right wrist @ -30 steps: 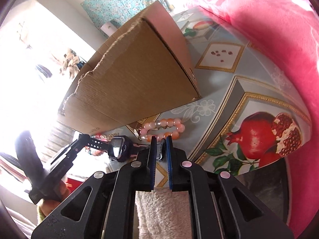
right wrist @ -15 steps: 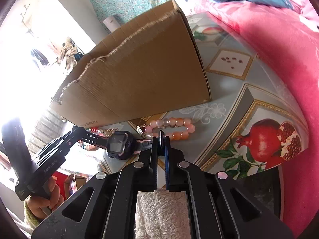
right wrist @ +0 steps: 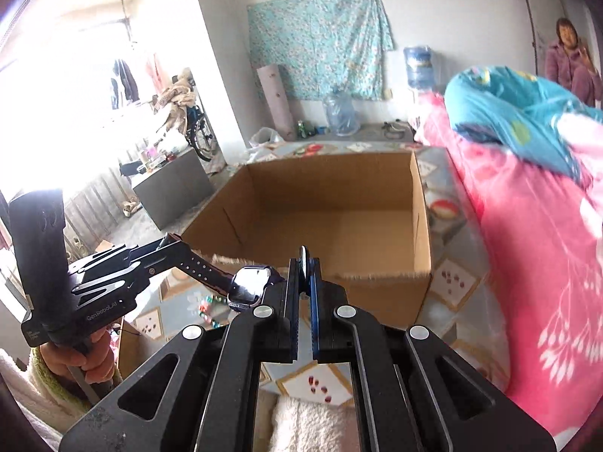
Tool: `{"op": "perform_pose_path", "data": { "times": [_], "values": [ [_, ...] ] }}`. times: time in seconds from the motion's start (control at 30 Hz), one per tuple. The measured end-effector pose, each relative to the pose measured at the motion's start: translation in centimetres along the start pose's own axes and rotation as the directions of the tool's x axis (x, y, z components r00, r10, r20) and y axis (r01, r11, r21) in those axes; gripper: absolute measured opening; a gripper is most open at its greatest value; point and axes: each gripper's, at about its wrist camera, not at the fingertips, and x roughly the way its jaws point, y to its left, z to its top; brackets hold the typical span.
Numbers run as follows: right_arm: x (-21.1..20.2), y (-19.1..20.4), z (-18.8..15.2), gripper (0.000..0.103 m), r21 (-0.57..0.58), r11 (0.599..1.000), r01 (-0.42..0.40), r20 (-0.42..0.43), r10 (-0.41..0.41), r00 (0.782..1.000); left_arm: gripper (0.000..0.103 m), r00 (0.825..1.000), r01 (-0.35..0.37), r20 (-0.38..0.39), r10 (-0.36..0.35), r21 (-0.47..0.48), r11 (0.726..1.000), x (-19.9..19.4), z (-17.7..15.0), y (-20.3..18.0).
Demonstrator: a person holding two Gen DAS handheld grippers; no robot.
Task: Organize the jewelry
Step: 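Lift the smartwatch with both grippers and carry it over the cardboard box, then lower the smartwatch into the box and open both grippers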
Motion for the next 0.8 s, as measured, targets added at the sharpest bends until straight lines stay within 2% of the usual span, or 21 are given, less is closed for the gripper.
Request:
{"op": "perform_pose_path", "data": {
  "times": [0.1,0.17,0.23,0.3,0.37,0.43,0.57,0.6,0.63,0.67,0.7,0.8],
  "values": [
    [2.7,-0.6,3.6,0.003,-0.003,1.000,-0.025,-0.035,0.024,0.999,0.022,1.000,0.000,-0.029,0.000,0.010,1.000,2.2,3.4,1.5],
    [6.0,-1.4,5.6,0.003,0.016,0.999,-0.031,-0.104,0.033,0.994,0.022,0.995,-0.007,-0.097,0.007,0.008,1.000,4.9,5.5,2.9],
    [10.1,-2.7,7.2,0.003,0.056,0.998,-0.029,-0.209,0.040,0.977,0.022,0.982,-0.010,-0.190,0.007,-0.015,1.000,8.3,7.3,4.4],
    [14.1,-4.0,7.7,0.003,0.117,0.993,-0.017,-0.314,0.054,0.948,0.022,0.960,-0.032,-0.279,0.024,-0.025,0.999,12.1,8.3,5.9],
    [17.2,-5.2,7.6,0.003,0.152,0.988,0.009,-0.385,0.051,0.921,0.022,0.938,-0.075,-0.339,0.077,0.017,0.997,15.5,8.5,6.6],
    [19.5,-5.7,7.9,0.003,0.137,0.989,0.054,-0.431,0.010,0.902,0.022,0.913,-0.079,-0.401,0.079,0.018,0.997,18.1,8.5,7.6],
    [22.6,-6.0,8.4,0.003,0.079,0.989,0.126,-0.482,-0.073,0.873,0.022,0.845,-0.105,-0.526,0.097,0.015,0.994,23.0,7.8,9.0],
    [22.9,-6.2,8.6,0.003,0.068,0.989,0.135,-0.491,-0.085,0.867,0.023,0.833,-0.111,-0.544,0.101,0.015,0.994,23.7,7.7,9.2],
    [23.5,-6.4,8.6,0.003,0.055,0.988,0.145,-0.501,-0.099,0.860,0.023,0.812,-0.109,-0.578,0.084,-0.009,0.994,24.5,7.7,9.6],
    [23.9,-6.5,8.4,0.003,0.041,0.986,0.161,-0.505,-0.118,0.855,0.023,0.805,-0.105,-0.590,0.061,-0.041,0.994,25.0,7.7,10.0],
    [24.3,-6.6,8.4,0.003,0.024,0.984,0.174,-0.509,-0.138,0.850,0.026,0.807,-0.111,-0.588,0.063,-0.046,0.993,25.3,7.8,9.9],
    [24.3,-6.8,8.4,0.009,-0.013,0.981,0.195,-0.508,-0.175,0.843,0.033,0.809,-0.123,-0.580,0.093,-0.014,0.992,25.4,8.2,9.5]
  ]
}}
